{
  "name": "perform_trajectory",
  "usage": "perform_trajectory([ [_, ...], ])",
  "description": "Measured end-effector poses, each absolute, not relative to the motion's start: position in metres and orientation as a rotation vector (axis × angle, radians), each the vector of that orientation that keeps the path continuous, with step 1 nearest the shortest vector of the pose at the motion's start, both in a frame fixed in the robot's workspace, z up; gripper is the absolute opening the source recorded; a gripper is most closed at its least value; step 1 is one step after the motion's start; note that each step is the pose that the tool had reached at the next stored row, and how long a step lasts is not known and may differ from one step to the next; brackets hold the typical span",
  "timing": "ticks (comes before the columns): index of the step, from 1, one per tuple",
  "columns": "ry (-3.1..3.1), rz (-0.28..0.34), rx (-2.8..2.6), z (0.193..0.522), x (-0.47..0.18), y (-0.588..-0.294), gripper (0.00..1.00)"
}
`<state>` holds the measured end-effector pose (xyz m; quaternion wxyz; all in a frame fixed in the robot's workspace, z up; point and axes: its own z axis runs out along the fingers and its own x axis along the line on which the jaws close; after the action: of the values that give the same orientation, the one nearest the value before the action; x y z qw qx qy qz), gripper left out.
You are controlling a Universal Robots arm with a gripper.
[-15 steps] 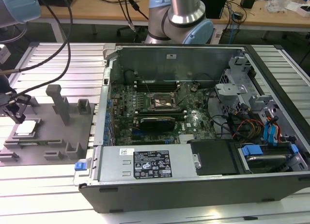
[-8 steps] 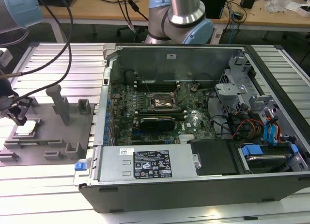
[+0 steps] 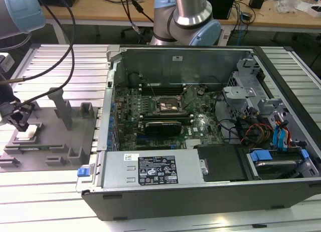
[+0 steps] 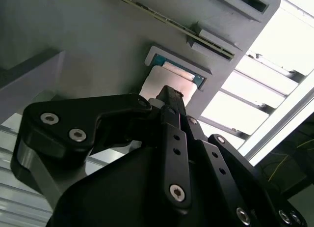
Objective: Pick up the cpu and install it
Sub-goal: 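Pick up the cpu and move it towards the insertion slot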
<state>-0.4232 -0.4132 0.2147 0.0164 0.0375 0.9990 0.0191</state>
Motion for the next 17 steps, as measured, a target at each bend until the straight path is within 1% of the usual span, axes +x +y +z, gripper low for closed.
perform_trajectory([
  [3,3.106,0.059,0.117,0.2145,-0.4232,-0.4133,0.11],
  [5,3.106,0.059,0.117,0.2144,-0.4232,-0.4133,0.23],
  [6,3.106,0.058,0.117,0.2144,-0.4232,-0.4133,0.23],
  [7,3.106,0.058,0.117,0.2143,-0.4232,-0.4132,0.29],
  [8,3.106,0.058,0.117,0.2143,-0.4232,-0.4133,0.29],
  [12,3.106,0.058,0.117,0.2141,-0.4232,-0.4133,0.54],
  [13,3.106,0.058,0.117,0.2141,-0.4232,-0.4132,0.54],
  [15,3.106,0.057,0.117,0.214,-0.4232,-0.4133,0.66],
  [17,3.106,0.057,0.117,0.2126,-0.4231,-0.4132,0.66],
])
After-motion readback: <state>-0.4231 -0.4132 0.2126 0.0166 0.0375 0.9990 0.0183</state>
